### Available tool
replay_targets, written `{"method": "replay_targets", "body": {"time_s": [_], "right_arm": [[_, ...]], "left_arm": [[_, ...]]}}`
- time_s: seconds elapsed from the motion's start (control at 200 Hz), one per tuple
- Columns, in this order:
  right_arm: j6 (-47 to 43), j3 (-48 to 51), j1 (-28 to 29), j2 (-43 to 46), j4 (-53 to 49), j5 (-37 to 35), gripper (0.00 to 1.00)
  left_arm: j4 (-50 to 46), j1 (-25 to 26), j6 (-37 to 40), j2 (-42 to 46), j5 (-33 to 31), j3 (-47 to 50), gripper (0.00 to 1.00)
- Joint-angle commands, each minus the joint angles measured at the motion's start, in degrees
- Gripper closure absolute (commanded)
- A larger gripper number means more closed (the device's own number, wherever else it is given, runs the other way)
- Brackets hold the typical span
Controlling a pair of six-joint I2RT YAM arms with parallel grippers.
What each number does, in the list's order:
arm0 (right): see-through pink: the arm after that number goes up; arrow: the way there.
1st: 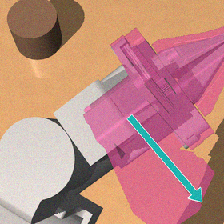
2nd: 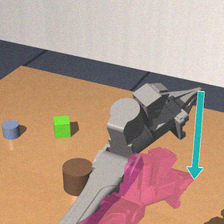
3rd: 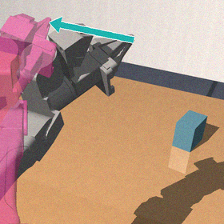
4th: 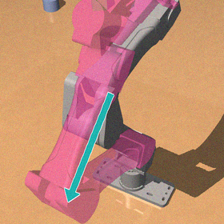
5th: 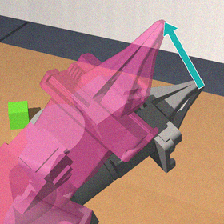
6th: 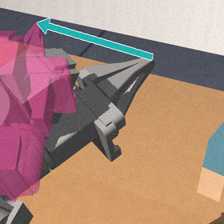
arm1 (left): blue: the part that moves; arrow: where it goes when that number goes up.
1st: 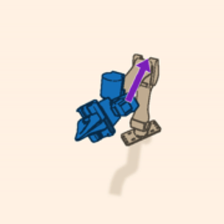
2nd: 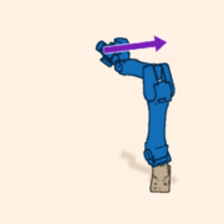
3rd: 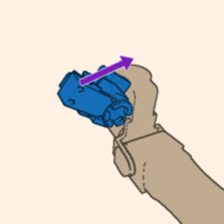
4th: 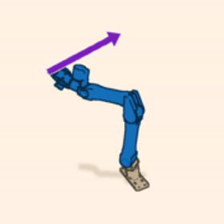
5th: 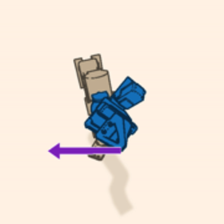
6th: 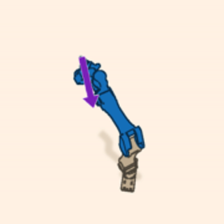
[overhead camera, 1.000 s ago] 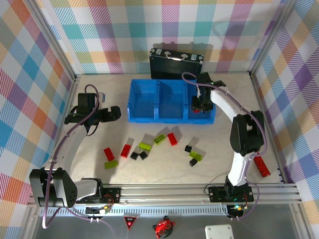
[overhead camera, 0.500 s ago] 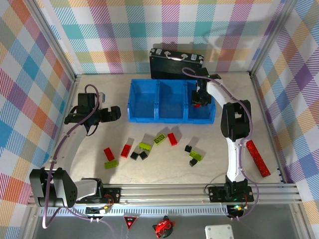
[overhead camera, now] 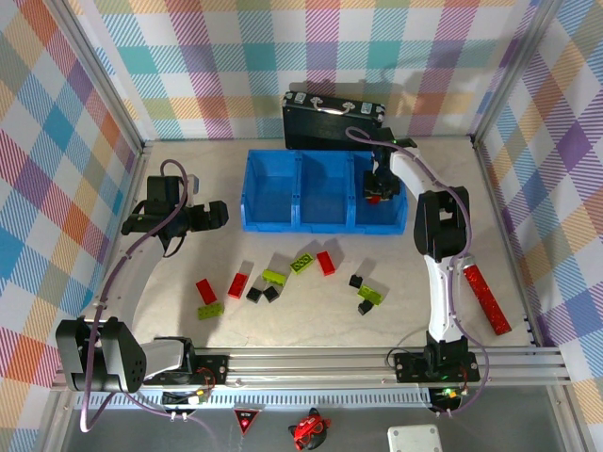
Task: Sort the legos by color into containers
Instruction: Place the lego in the container.
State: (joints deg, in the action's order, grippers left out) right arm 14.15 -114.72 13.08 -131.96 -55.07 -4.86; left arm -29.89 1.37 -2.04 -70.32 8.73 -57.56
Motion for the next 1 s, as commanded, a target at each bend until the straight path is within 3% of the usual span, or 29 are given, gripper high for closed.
{"method": "replay_targets", "body": {"time_s": [0.0, 0.31, 0.635, 0.995], "right_arm": [[-0.6, 0.6, -0.1, -0.2, -1.1, 1.0, 0.62], [-0.4, 2.1, -0.1, 1.7, -1.0, 0.9, 0.52], [-1.2, -0.8, 0.0, 5.1, -3.5, 0.8, 0.50], [-1.3, 2.9, 0.2, 13.7, -4.5, 0.9, 0.49]], "left_arm": [[-0.8, -0.6, 0.6, 0.5, -0.8, -0.7, 0.00], [-0.9, -0.7, 0.7, 0.5, -1.4, -0.7, 0.00], [-0.9, -0.7, 1.0, 1.3, -2.4, -0.6, 0.00], [-0.8, -0.9, -1.2, 2.3, -4.5, -0.4, 0.00]]}}
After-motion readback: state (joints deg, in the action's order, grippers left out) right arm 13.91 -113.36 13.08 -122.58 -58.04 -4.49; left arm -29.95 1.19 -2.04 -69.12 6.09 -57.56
